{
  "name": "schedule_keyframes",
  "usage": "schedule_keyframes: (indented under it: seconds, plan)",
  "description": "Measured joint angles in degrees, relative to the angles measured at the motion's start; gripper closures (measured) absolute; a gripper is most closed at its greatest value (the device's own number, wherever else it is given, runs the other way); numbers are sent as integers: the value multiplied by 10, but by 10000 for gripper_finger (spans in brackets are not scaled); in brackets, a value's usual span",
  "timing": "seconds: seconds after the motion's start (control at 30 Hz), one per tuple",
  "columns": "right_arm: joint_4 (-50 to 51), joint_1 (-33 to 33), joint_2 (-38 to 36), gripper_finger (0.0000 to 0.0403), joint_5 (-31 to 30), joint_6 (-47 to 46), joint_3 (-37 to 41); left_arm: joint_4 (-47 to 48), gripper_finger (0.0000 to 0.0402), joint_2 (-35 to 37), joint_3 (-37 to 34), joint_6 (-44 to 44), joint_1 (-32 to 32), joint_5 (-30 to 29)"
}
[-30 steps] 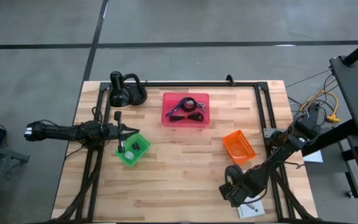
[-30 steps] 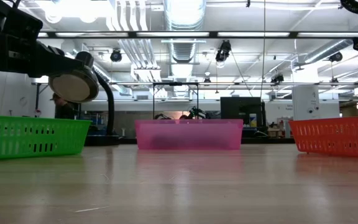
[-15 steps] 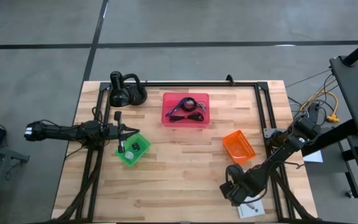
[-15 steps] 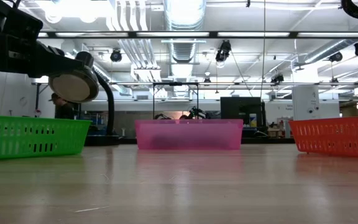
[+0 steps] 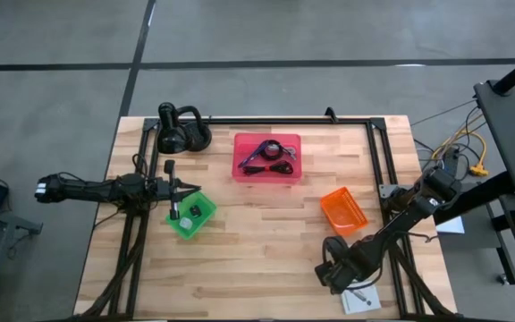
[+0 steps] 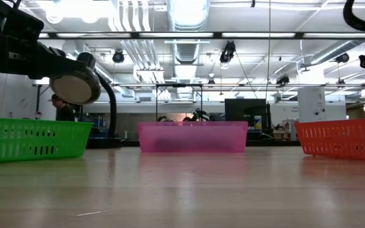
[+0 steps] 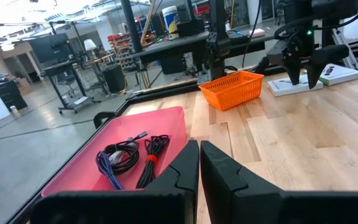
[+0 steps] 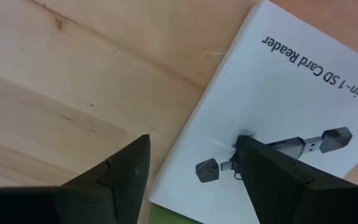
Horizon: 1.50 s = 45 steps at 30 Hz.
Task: Pick and place items into bin
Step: Put the top card reader box into the orange bin
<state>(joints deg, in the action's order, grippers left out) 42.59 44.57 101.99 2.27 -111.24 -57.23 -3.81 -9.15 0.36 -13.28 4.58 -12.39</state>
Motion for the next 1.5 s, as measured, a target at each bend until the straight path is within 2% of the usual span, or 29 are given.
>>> schedule_keyframes:
  seconds: [0.23, 0.53, 0.63, 0.8, 1.2, 1.5]
  plan:
    - [-1, -4, 4, 190, 4, 24, 1, 0, 402, 0, 0, 0, 0, 0]
    - [-8, -4, 4, 286, 10, 77, 2, 0, 402, -1, 0, 0, 0, 0]
    - [-12, -4, 4, 307, 9, 88, 2, 0, 402, -1, 0, 1, 0, 0]
    - [-13, -5, 4, 312, 5, 97, 2, 0, 402, -2, 0, 7, 0, 0]
    - [34, -27, 1, 321, -68, 172, -34, 0, 402, -2, 0, 7, 0, 0]
    - [42, -27, -9, 387, -85, 187, -41, 0, 402, -2, 0, 7, 0, 0]
